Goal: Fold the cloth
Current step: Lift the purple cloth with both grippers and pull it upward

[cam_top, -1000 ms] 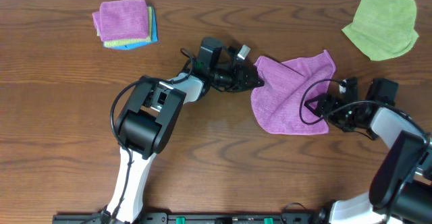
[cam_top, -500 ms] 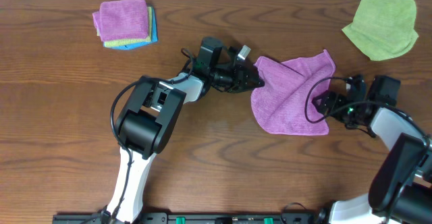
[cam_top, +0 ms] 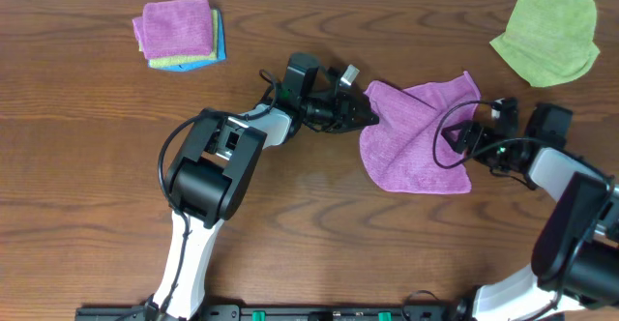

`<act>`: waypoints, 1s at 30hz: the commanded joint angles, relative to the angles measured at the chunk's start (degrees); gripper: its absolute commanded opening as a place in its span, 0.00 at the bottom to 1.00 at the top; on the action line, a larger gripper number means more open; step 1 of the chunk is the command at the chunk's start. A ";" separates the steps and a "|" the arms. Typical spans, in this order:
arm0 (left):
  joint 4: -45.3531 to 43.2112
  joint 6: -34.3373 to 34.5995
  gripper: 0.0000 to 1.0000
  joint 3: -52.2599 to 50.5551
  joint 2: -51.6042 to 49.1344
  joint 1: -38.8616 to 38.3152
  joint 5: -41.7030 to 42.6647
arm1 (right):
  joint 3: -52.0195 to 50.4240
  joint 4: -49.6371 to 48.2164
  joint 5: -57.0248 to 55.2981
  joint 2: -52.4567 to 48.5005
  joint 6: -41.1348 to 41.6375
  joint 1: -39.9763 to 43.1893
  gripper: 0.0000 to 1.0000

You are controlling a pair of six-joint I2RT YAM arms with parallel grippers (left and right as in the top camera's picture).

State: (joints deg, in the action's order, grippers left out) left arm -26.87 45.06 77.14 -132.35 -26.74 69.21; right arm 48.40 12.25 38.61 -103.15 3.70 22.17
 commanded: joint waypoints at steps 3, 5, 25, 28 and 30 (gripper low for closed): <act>-0.17 -0.02 0.13 1.62 -1.14 0.09 0.90 | -2.45 2.16 3.87 -3.69 1.75 -0.52 0.30; -0.20 0.00 0.06 1.81 -1.14 0.09 0.92 | -2.45 2.36 3.89 -3.67 2.69 -0.50 0.09; -0.13 3.43 0.06 13.35 -1.03 7.50 4.74 | 16.94 4.52 15.87 -3.02 9.77 -3.93 0.02; -0.15 4.13 0.06 15.37 -1.01 7.72 5.66 | 19.61 4.46 15.85 -3.02 11.39 -6.69 0.01; -0.15 4.31 0.06 17.42 -1.01 7.72 6.34 | 21.42 4.46 15.82 -3.02 12.09 -8.35 0.02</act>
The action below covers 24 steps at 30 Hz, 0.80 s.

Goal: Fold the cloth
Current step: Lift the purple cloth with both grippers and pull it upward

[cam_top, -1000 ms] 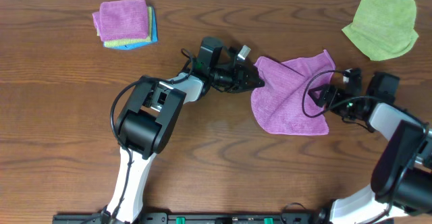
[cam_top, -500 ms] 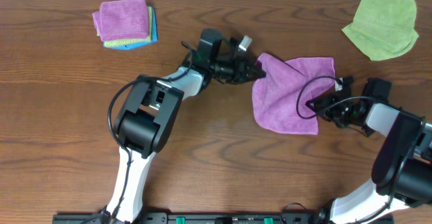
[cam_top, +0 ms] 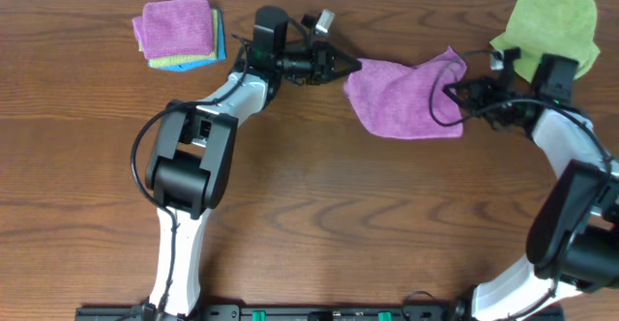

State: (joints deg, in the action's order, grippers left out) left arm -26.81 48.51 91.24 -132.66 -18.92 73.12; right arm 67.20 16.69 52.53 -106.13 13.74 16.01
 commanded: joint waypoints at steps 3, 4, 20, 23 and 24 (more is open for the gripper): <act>-0.20 0.83 0.06 6.40 -0.70 0.46 2.97 | 5.60 0.02 1.03 -0.04 2.38 -4.28 0.02; -0.20 0.85 0.06 7.34 -0.70 0.92 2.93 | 6.69 0.02 0.20 -0.04 3.48 -4.76 0.02; 5.84 2.89 0.06 8.79 -0.70 6.88 5.95 | 9.22 7.76 0.46 -0.04 7.63 -5.38 0.01; 8.20 2.49 0.06 8.79 -0.70 6.88 6.82 | 9.22 10.03 0.66 -0.04 6.51 -5.55 0.02; 8.35 2.51 0.06 8.79 -0.70 6.84 7.34 | 9.22 10.32 1.55 -0.04 6.29 -5.57 0.01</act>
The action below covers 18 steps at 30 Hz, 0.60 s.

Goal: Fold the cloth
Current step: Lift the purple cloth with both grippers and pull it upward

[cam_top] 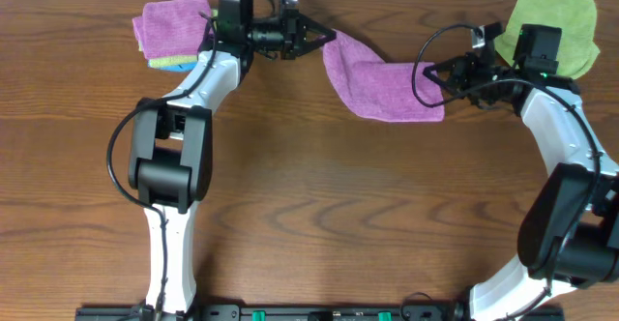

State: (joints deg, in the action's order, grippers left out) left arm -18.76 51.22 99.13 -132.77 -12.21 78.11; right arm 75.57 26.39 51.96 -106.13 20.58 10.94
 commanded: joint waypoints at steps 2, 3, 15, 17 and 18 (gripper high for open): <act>0.31 -0.17 0.06 0.90 -0.59 0.09 3.41 | 0.85 0.66 4.85 -0.04 -0.76 -0.52 0.29; 0.28 -0.17 0.06 0.90 -0.59 0.04 4.13 | 0.85 0.66 5.97 -0.04 -0.76 -0.52 0.48; -0.98 1.55 0.95 0.90 -0.59 0.02 11.26 | 0.85 5.90 6.95 1.05 -2.82 -0.48 0.78; -2.21 1.60 0.95 0.90 -0.59 0.02 11.32 | 0.85 9.60 6.08 1.36 -5.86 -0.48 0.78; -2.86 1.86 0.95 0.90 -0.59 0.04 11.37 | 0.85 11.13 4.90 1.55 -6.97 -0.48 0.78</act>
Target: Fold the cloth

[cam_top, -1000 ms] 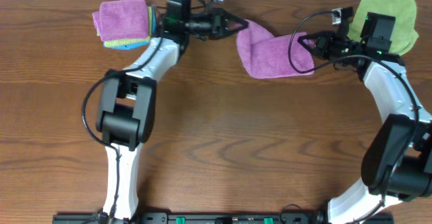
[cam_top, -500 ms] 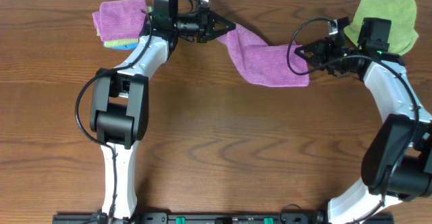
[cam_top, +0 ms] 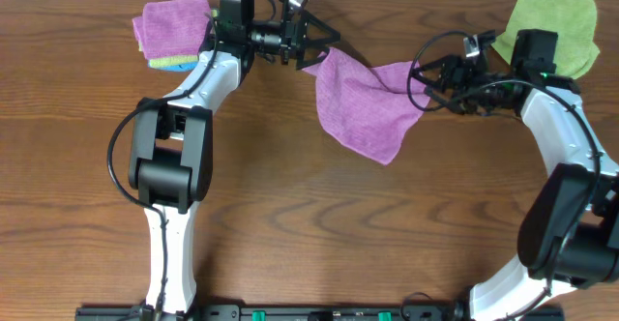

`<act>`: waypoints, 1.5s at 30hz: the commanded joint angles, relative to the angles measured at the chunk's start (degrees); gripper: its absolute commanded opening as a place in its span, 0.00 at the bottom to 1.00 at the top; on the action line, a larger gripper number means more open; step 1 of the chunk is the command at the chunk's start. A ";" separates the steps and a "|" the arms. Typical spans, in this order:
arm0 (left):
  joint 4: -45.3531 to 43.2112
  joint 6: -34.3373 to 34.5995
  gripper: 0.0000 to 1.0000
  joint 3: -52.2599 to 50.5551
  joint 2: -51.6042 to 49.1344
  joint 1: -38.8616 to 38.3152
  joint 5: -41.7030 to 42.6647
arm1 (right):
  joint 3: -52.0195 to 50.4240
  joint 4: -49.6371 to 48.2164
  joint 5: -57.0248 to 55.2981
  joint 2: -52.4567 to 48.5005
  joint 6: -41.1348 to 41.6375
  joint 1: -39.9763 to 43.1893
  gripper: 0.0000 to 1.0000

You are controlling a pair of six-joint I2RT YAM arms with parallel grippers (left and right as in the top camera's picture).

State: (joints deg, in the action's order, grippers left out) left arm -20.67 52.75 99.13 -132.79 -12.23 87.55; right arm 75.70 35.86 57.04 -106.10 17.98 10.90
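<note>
The purple cloth (cam_top: 366, 108) is stretched between my two grippers near the back of the table, and its lower corner points toward the front. My left gripper (cam_top: 327, 48) is shut on the cloth's upper left corner. My right gripper (cam_top: 419, 77) is shut on its right corner. The cloth's top edge sags slightly between the two. Only the overhead view is given, so I cannot tell how far the cloth is lifted off the wood.
A stack of folded cloths (cam_top: 178, 31), purple on top, lies at the back left right behind the left arm. A crumpled green cloth (cam_top: 546, 33) lies at the back right, beside the right arm's wrist. Cables loop around both wrists.
The cloth has opened out from a compact band into a larger sheet, with a corner reaching toward the front. The right gripper has shifted slightly forward. The left gripper has barely moved.
The cloth was first at mid-table right, with a gripper at each of two corners. Then both grippers held it farther back and to the left. Later it was a bunched band near the back edge. Now it is spread wide between them.
</note>
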 commanded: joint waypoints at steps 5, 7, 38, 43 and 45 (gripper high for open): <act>-1.05 0.63 0.95 0.90 -0.57 0.07 1.92 | 0.72 6.75 -7.89 2.75 -8.39 -0.44 0.78; -1.07 0.61 0.95 0.90 -0.57 0.04 1.90 | 0.70 5.31 -9.66 2.75 -8.68 -0.48 0.63; 56.65 -51.39 0.95 0.42 0.04 5.75 -40.06 | 0.81 0.81 -19.56 2.78 -7.76 -5.73 0.01; 54.80 -51.54 0.96 0.48 1.25 4.31 -40.63 | 0.81 -1.18 -22.47 2.78 -7.26 -6.45 0.01; 54.73 -51.54 0.95 0.48 1.88 3.63 -40.57 | 0.81 -2.32 -23.37 2.78 -6.75 -7.02 0.01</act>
State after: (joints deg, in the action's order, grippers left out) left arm 34.06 3.27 99.31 -133.19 -7.66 48.86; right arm 75.70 34.35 35.64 -104.81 10.94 5.17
